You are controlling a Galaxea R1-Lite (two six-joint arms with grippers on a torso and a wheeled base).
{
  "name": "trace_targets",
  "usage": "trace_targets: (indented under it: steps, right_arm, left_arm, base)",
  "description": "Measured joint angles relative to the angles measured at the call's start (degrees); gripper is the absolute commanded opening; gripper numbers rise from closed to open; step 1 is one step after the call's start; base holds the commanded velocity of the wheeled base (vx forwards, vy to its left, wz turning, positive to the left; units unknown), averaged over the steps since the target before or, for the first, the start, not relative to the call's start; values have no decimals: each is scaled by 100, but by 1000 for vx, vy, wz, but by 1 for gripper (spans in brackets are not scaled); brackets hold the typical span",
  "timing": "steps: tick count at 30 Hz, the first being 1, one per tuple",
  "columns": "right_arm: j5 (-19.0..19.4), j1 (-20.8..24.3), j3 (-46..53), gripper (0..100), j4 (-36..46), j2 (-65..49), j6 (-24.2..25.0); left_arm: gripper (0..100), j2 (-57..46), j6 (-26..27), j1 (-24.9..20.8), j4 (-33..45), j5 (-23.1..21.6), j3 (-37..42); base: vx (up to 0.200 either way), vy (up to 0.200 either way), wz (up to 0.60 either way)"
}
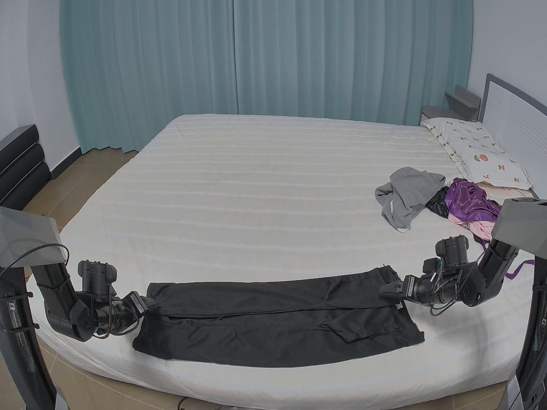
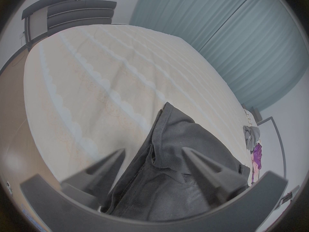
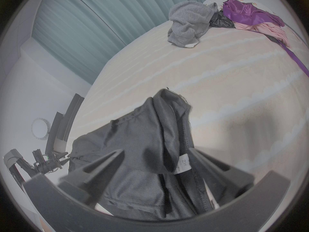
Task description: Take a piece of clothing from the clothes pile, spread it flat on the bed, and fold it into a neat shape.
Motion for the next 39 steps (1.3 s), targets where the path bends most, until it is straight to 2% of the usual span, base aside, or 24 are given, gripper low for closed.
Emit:
trace_targets:
  steps: [7, 18, 23, 27, 28, 39]
  right_arm:
    - [22, -52, -305, 100, -4, -56, 330]
    - [-24, -74, -961, 100, 11, 201, 928]
    - [-37, -57, -1078, 100, 11, 388, 1001]
    - [-118, -20, -1148, 100, 10, 493, 1001]
    - [-162, -6, -1157, 100, 5, 514, 1001]
    - [-550, 59, -1369, 100, 13, 697, 994]
  left_arm:
    - [100, -15, -46, 13, 22, 5, -311]
    - [100, 297, -128, 22, 466, 84, -1484]
    - [100, 612, -82, -30, 517, 139, -1821]
    - [100, 796, -62, -105, 517, 355, -1993]
    - [0, 841, -57, -121, 514, 418, -2029]
    - [0, 1108, -117, -202, 413, 1025, -2172]
  base:
    - [0, 0, 0]
    - [0, 0, 0]
    - [0, 0, 0]
    - [0, 0, 0]
    - [0, 0, 0]
    - [0, 0, 0]
